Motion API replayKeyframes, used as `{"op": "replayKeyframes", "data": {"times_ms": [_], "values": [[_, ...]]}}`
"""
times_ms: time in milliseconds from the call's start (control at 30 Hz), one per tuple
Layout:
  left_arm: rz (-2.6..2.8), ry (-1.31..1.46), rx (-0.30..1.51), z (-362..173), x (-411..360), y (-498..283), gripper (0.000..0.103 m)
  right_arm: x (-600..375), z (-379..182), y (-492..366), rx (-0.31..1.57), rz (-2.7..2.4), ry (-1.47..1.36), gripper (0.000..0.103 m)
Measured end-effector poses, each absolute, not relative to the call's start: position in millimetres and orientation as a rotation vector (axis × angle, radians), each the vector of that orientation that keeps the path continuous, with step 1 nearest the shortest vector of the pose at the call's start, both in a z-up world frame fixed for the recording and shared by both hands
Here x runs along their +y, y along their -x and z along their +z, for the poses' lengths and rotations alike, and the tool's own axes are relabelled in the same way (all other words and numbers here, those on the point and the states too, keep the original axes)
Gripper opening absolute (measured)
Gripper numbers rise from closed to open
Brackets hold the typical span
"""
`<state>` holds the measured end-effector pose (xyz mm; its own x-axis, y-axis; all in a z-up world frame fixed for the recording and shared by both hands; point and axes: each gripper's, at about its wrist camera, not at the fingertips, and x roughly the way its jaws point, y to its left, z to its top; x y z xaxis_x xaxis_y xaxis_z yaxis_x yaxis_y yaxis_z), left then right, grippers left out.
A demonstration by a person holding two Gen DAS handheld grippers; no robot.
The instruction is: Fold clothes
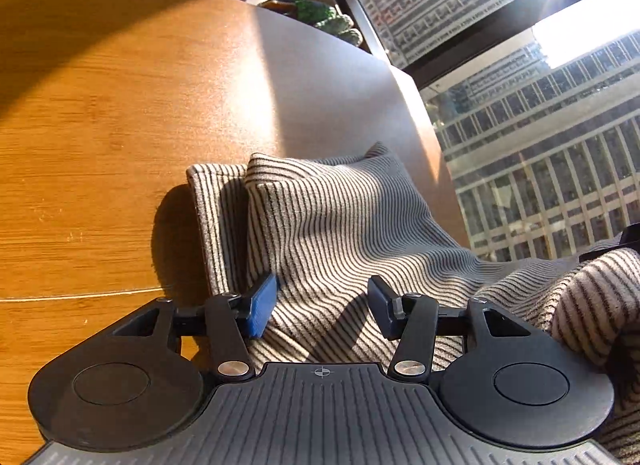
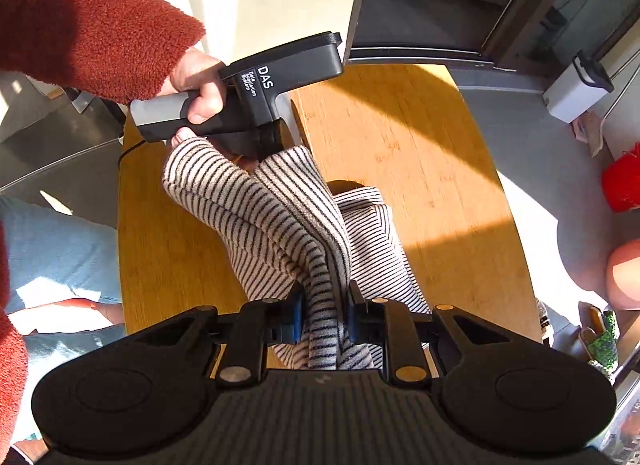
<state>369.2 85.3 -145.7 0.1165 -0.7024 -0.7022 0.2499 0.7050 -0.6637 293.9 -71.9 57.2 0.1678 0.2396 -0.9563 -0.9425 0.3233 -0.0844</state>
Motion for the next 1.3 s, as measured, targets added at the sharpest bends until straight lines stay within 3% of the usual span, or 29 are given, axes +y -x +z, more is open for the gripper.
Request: {"op": "replayKeyframes", "data": {"times_ms": [133,200,233,267,300,367,567,700,800,1000,1100,1133,1200,1233,1300], "values": [[-0.721,0.597,1.327,-161.0,111.1,-370.7,0.038,-71.4,19.6,-333.7,1.055,0.959,0.866,0.02],[-0.722,0.644,1.339,-165.7,119.5,-369.0,0.035,-69.0,-1.5,-348.4,1.079,0.94,0.851,0.02],[-0.723,0.649,1.335,-164.6,121.1,-365.8,0.037,-66.2,-14.3,-351.6,1.091,0.934,0.85,0.02],[-0.707,0.627,1.326,-160.9,123.6,-362.8,0.05,-63.4,-27.1,-354.8,1.103,0.928,0.848,0.02],[-0.685,0.59,1.31,-155.4,126.9,-359.1,0.054,-60.6,-39.8,-358.1,1.115,0.922,0.847,0.021],[-0.669,0.571,1.254,-139.5,137.7,-348.5,0.055,-58.7,-56.9,-362.6,1.125,0.927,0.833,0.022],[-0.723,0.453,1.084,-72.4,133.9,-318.2,0.074,-64.3,-63.5,-371.4,1.155,0.931,0.741,0.026],[-0.817,0.357,1.065,-66.1,90.1,-315.7,0.075,-72.4,-59.2,-376.8,1.183,0.9,0.658,0.031],[-0.798,0.235,1.106,-84.4,54.3,-324.9,0.067,-80.1,-45.0,-383.4,1.176,0.85,0.572,0.039],[-0.733,0.235,1.118,-90.3,57.4,-325.8,0.06,-142.9,17.5,-359.1,0.997,0.588,0.173,0.036],[-0.702,0.23,1.138,-90.5,63.7,-328.6,0.06,-154.6,4.3,-345.3,1.004,0.5,0.083,0.034],[-0.686,0.226,1.148,-91.1,64.9,-330.2,0.06,-156.0,-9.8,-347.2,1.036,0.459,0.049,0.028],[-0.62,0.186,1.173,-92.2,69.6,-331.8,0.063,-161.9,-41.6,-350.8,1.101,0.381,-0.043,0.028],[-0.584,0.163,1.185,-92.7,72.3,-332.5,0.07,-164.8,-53.9,-351.5,1.122,0.356,-0.083,0.028],[-0.565,0.169,1.176,-81.8,85.8,-331.2,0.067,-170.5,-78.4,-352.8,1.162,0.306,-0.163,0.028]]}}
